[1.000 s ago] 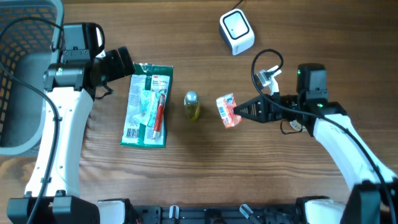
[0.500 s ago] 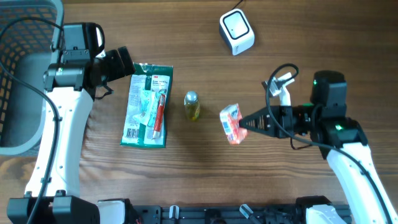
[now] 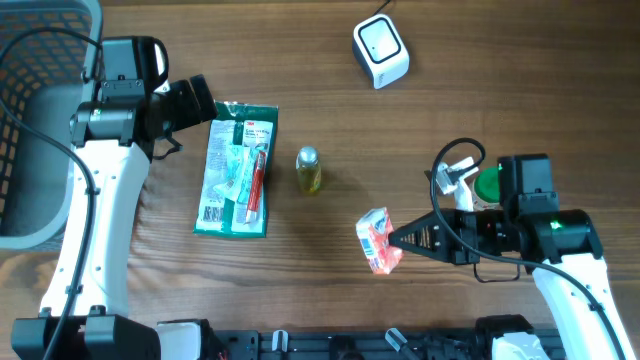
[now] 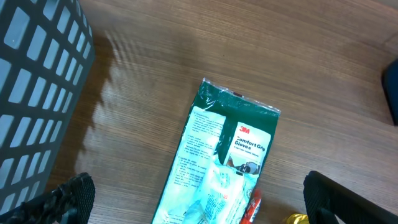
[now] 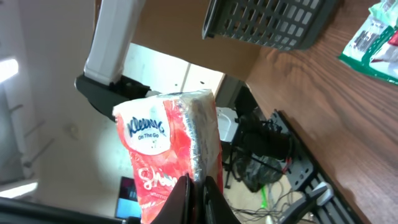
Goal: Scan the item barcode
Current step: 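Lift the Kleenex pack with the right gripper and turn it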
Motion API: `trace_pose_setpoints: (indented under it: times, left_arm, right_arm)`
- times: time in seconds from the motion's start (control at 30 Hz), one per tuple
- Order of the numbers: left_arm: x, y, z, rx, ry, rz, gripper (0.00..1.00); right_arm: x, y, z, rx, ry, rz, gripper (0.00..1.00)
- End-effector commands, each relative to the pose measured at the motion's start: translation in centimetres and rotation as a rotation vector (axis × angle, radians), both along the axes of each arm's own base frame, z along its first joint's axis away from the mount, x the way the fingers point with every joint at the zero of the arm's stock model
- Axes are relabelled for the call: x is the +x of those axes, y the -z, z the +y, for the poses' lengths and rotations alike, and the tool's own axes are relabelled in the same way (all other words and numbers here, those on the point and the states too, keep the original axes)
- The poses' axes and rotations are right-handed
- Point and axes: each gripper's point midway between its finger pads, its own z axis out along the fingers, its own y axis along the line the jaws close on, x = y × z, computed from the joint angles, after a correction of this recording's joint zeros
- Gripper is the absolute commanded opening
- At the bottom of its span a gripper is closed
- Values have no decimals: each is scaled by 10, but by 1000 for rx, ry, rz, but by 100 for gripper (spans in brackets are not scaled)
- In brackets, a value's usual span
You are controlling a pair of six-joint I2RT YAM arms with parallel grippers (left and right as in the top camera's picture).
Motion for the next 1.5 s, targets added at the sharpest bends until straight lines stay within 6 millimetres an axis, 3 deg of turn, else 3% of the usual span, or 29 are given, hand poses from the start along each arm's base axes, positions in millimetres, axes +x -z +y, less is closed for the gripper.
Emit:
trace_pose_setpoints:
  times: [0.0, 0.27, 0.5, 1.47]
  left_arm:
    - [2, -9, 1, -8, -9, -25, 100]
    - [2, -9, 1, -8, -9, -25, 100]
    - [2, -9, 1, -8, -9, -25, 100]
    - [2, -9, 1, -8, -9, -25, 100]
  right_arm:
    - [-8, -2, 2, 18, -22, -102, 5]
    - [-17, 17, 8, -33, -57, -63, 4]
    - [-23, 24, 7, 33, -73, -32, 4]
    - [-21, 24, 7, 64, -80, -31, 5]
